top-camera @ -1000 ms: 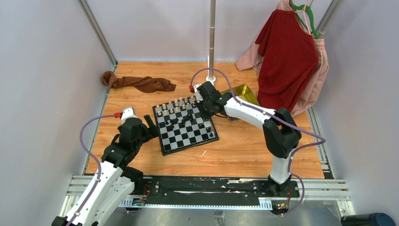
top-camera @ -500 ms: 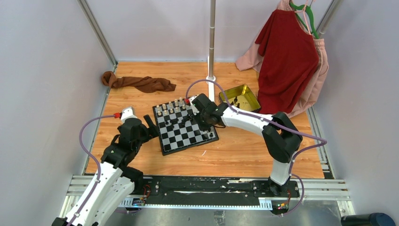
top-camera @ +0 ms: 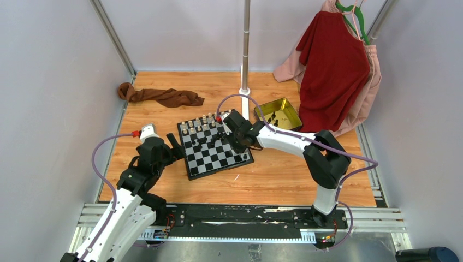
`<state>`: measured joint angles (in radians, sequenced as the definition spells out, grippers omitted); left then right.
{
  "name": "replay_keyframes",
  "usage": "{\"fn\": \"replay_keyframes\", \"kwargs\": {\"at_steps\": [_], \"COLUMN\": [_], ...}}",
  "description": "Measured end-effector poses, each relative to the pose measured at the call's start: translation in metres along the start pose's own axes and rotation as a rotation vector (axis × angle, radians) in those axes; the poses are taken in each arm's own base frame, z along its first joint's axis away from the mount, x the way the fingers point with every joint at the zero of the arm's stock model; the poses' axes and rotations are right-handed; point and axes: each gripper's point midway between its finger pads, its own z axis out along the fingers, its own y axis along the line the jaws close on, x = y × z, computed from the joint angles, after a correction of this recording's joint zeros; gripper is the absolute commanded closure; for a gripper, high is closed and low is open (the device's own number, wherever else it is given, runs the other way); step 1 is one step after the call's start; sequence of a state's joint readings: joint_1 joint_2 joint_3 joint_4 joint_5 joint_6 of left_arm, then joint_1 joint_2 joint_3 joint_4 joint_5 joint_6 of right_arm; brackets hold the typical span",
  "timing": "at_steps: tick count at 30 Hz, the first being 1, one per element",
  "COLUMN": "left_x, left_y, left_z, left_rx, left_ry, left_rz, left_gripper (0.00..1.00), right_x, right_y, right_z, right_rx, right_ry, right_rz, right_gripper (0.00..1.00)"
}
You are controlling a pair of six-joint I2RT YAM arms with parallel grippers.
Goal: Set up the chess pieces on the board
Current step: Place the chess piece on the chessboard.
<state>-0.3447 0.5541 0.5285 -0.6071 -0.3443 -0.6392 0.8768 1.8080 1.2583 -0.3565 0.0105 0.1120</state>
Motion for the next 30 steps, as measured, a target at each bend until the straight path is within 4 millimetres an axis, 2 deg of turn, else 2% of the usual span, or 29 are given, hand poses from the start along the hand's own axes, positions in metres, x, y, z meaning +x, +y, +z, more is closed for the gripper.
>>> {"fn": "replay_keyframes", "kwargs": {"at_steps": [13,23,26,30], "left_x": [0.002,0.0025,0.0031,0.0034], "left_y": [0.0008,0.001,0.0012,0.0013], "left_z": [0.0011,0.0016,0.002,0.0023], "left_rx": [-0.004,-0.006,-0.008,-0.009], "left_ry": [0.006,0.009,0.012,0.013], "left_rz": [0.003,0.004,0.005,0.006], "left_gripper": [0.0,0.0,0.0,0.0], "right_x": [-0.004,0.0008,0.0004,0.0003], "right_y": [0.0005,0.0005,0.0006,0.0006], "right_z": [0.0019,0.0089,0.0089,0.0091], "right_rx": [-0.002,-0.001,-0.001,-0.001], "right_ry": [-0.017,0.001,-0.001,-0.001], "right_rz": [0.001,0.001,0.001,0.001], "right_gripper": [1.0,1.0,0.97,0.87]}}
